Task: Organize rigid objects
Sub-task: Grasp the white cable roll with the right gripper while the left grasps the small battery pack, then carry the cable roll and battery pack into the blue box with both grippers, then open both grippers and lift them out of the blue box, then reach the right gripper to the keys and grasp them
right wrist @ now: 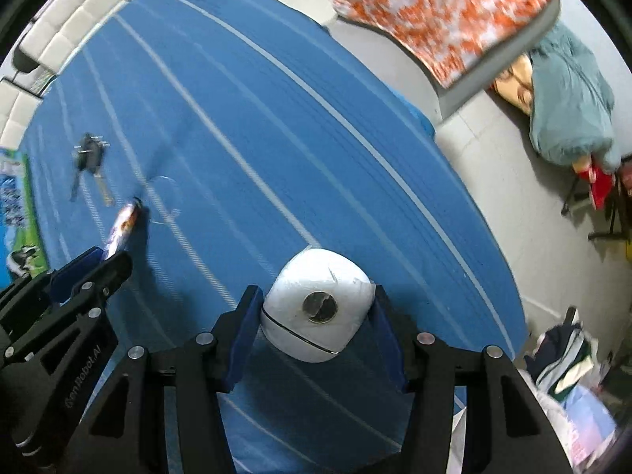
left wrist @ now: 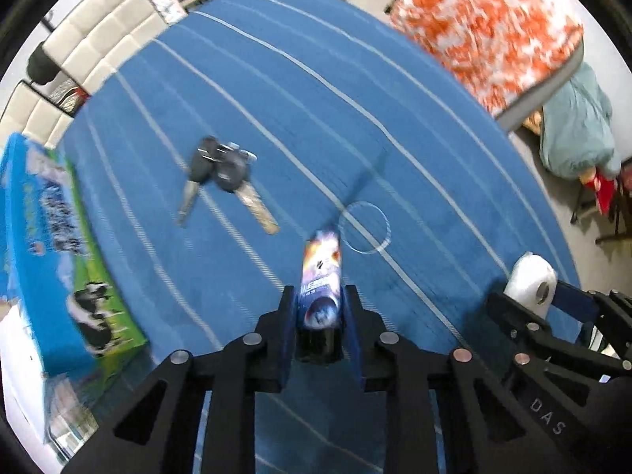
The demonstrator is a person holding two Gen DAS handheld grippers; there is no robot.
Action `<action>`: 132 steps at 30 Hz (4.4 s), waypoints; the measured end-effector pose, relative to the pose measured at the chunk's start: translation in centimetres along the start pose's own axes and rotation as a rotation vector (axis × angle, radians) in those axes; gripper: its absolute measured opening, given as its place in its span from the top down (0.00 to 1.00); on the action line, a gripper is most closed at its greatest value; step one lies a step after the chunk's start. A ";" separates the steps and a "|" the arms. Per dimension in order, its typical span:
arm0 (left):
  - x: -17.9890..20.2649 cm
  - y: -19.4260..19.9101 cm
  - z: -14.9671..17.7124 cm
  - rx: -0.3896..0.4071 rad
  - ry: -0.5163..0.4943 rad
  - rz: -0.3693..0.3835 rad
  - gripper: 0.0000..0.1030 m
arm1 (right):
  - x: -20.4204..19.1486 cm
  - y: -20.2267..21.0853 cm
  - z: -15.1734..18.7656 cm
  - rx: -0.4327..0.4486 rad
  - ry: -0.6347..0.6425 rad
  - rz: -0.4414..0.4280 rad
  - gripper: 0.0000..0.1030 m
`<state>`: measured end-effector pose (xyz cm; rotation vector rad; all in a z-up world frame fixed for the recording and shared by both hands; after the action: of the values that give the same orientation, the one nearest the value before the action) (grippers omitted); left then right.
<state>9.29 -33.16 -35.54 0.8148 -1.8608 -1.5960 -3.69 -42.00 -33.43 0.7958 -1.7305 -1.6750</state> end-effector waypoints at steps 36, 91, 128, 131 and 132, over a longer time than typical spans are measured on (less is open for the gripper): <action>-29.6 25.5 7.6 0.457 0.599 -0.144 0.90 | -32.3 22.2 -0.8 0.318 0.602 -0.305 0.44; -39.1 10.9 15.0 0.123 0.821 -0.035 0.00 | -44.5 0.5 0.7 0.014 0.703 -0.152 0.11; -28.8 18.2 5.0 0.325 0.683 -0.107 0.00 | -22.7 16.2 -9.5 0.332 0.474 -0.079 0.10; -28.8 15.4 4.5 0.284 0.713 -0.088 0.00 | -21.1 11.4 -11.7 0.263 0.464 -0.037 0.10; -28.9 14.5 4.4 0.271 0.721 -0.088 0.00 | -20.8 9.1 -12.5 0.228 0.455 -0.036 0.10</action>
<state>23.84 -7.08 -22.40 1.3844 -1.5188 -0.9060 19.14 -33.84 -24.17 1.2126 -1.5986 -1.2060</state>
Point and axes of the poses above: each gripper's, at about its wrist camera, not at the fingertips, and y roughly against the way its jaws point, x to its right, z to its underside, the point moved 7 cm from there along -y, roughly the way its jaws point, and after that the axes turned 4 degrees about y, right-handed, at the moved point
